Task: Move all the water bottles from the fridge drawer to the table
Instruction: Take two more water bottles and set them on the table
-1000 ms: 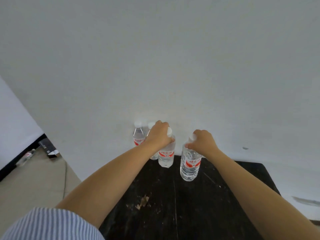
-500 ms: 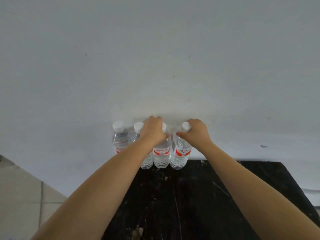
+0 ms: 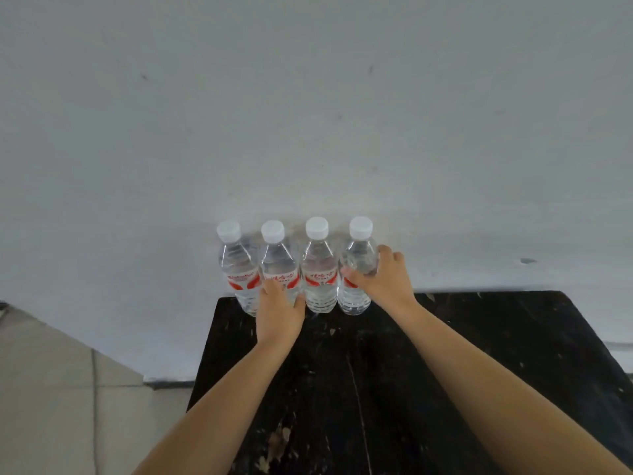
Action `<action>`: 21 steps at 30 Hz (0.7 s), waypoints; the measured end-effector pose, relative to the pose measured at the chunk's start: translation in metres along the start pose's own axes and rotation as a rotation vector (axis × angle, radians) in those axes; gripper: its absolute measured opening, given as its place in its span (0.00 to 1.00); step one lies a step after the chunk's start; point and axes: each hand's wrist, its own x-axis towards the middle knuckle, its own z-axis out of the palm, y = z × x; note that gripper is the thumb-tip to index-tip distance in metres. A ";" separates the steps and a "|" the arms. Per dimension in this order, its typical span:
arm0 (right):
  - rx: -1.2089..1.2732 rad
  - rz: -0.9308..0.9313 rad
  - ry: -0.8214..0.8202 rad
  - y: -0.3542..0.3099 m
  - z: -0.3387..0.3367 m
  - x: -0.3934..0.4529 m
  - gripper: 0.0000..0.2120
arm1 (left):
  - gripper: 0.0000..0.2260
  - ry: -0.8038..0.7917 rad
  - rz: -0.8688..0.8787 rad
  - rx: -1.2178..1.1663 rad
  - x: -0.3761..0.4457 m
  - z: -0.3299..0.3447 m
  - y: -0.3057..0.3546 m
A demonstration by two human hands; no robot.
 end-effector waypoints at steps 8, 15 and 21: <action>0.171 0.058 0.007 0.024 0.036 -0.010 0.22 | 0.18 -0.027 -0.122 -0.079 0.014 0.025 -0.016; 0.034 0.098 -0.086 0.021 0.035 -0.006 0.22 | 0.20 -0.131 -0.104 0.055 0.010 0.013 -0.018; -0.332 0.032 -0.199 0.010 -0.016 -0.040 0.20 | 0.17 -0.181 0.030 0.424 -0.029 -0.030 0.011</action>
